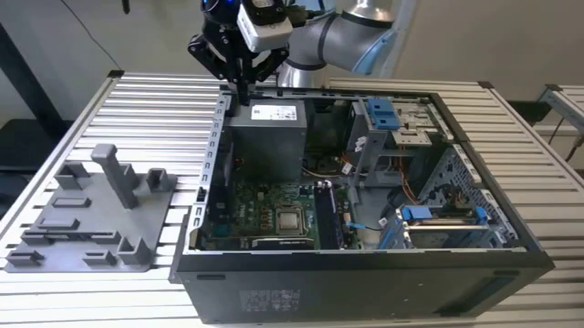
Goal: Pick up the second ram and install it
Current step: 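Reach for the second ram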
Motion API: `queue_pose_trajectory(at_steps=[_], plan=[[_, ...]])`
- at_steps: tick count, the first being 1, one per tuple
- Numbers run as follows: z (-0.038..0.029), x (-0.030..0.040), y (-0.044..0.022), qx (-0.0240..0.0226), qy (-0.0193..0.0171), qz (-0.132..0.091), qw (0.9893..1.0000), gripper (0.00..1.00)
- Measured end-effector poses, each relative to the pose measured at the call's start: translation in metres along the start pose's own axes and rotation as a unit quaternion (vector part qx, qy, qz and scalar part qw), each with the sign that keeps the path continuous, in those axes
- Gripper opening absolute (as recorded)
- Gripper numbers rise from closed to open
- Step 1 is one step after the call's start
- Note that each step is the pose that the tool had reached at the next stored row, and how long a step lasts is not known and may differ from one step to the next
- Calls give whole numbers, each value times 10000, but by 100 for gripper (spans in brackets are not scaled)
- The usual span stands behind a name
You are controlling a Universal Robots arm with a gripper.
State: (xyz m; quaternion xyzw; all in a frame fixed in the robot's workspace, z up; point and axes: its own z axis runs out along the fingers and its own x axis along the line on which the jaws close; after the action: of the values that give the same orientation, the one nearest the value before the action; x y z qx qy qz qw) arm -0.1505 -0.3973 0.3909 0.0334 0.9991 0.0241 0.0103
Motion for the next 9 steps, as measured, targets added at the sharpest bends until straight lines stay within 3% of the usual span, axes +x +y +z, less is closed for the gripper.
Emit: queue_pose_trajectory(at_steps=[9], plan=[[-2,135,-2,0,0,0,10000,11]])
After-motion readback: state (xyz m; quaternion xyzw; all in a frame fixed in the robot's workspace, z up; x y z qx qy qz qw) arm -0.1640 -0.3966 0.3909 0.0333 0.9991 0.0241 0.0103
